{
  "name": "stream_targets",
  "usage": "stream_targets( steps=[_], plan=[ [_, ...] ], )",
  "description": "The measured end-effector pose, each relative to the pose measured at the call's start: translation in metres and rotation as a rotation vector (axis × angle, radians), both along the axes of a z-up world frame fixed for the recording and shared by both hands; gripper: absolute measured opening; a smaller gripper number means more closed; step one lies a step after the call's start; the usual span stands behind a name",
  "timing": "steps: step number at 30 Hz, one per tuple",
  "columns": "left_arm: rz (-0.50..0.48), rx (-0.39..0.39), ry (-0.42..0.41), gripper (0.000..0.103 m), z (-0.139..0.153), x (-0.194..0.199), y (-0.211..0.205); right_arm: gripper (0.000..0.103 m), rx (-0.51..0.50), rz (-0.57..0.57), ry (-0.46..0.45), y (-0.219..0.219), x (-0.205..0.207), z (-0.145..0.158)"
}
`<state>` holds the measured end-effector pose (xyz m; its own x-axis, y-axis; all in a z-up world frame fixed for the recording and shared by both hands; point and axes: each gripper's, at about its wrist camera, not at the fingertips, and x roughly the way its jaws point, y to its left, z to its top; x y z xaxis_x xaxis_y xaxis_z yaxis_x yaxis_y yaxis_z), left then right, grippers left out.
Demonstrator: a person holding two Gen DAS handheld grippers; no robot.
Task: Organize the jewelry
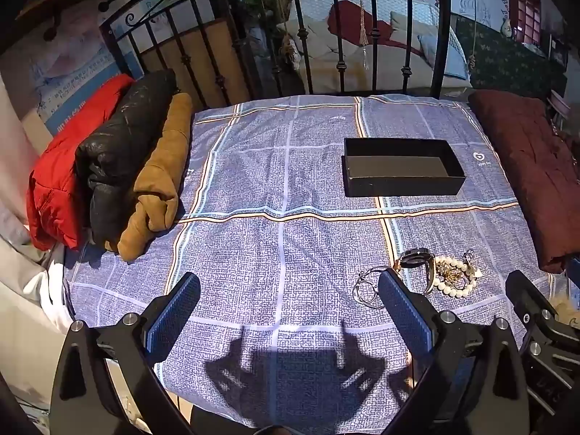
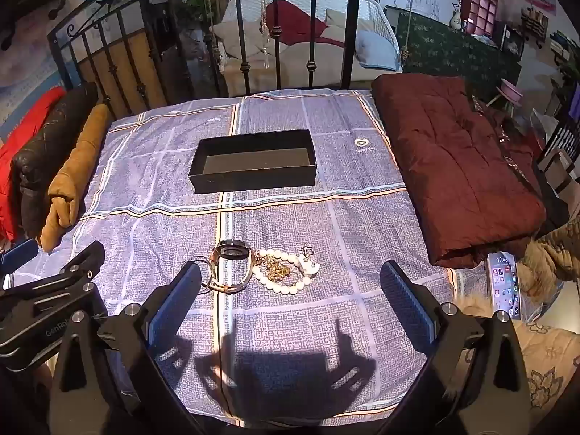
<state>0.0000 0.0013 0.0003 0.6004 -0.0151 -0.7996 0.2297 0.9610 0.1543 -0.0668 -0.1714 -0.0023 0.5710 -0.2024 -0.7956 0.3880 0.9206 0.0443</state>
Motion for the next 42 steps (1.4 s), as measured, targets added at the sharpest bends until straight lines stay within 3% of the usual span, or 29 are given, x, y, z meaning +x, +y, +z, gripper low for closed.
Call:
stream_targets(
  steps=[42],
  plan=[
    [-0.005,-0.02,0.02,0.097,-0.001,0.0,-0.001,0.097,-0.006,0.003,-0.005,0.002,0.001,0.006]
  ],
)
